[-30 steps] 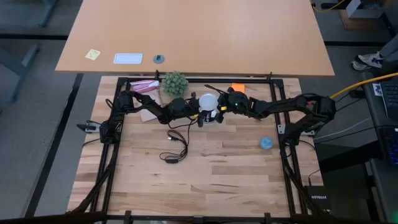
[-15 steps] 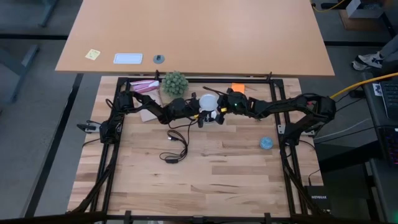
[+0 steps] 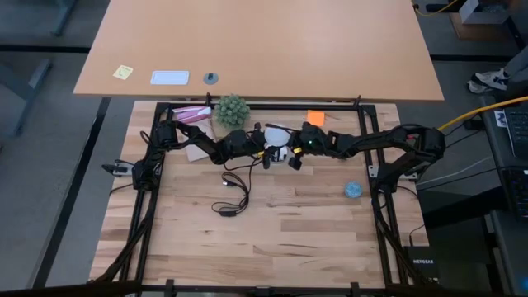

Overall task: Screw lightbulb
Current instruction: Insert the lightbulb into the lamp

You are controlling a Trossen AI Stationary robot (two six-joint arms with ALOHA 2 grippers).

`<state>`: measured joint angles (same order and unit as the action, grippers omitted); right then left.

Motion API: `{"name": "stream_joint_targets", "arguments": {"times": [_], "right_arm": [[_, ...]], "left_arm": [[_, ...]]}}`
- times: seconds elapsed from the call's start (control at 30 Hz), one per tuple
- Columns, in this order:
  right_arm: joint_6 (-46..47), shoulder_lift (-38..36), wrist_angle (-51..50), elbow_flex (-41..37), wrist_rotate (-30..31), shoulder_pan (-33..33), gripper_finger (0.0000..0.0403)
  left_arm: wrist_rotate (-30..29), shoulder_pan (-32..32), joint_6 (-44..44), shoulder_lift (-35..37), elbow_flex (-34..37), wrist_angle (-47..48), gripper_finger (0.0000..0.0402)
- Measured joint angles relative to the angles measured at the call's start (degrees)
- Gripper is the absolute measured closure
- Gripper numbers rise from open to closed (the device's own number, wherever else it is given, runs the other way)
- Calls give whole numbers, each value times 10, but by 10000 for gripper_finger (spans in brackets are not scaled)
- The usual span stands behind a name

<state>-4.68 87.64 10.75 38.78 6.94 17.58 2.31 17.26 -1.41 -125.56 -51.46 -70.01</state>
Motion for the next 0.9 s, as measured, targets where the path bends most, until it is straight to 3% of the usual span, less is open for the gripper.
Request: {"name": "stream_joint_targets", "arguments": {"times": [0.37,0.7,0.9], "right_arm": [[0,0,-19,0,-19,6,379],[-1,0,-73,0,-129,79,379],[28,40,-28,-1,-136,95,379]], "left_arm": [[0,0,1,0,0,-3,259],[0,0,12,-1,0,-6,259],[-1,-1,15,-1,1,-6,259]]}}
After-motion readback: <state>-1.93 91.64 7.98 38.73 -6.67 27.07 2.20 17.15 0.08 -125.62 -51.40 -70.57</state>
